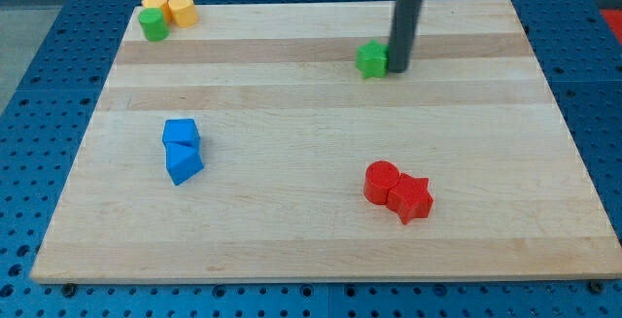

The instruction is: Push the green star right to the green circle

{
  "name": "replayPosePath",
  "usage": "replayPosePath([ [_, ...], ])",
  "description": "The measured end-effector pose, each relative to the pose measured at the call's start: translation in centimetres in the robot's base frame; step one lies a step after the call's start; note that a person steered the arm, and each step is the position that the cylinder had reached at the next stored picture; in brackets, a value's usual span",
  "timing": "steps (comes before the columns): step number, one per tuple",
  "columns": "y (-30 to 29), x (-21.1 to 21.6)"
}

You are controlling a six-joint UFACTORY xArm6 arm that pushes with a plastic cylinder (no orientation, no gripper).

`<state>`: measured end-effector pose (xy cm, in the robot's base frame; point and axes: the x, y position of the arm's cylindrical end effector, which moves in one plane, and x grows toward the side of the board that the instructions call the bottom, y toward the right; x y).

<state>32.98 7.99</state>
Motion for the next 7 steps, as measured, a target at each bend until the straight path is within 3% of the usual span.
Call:
replayPosePath([
  [4, -16.4, -4.0],
  [7, -23.6, -5.7],
])
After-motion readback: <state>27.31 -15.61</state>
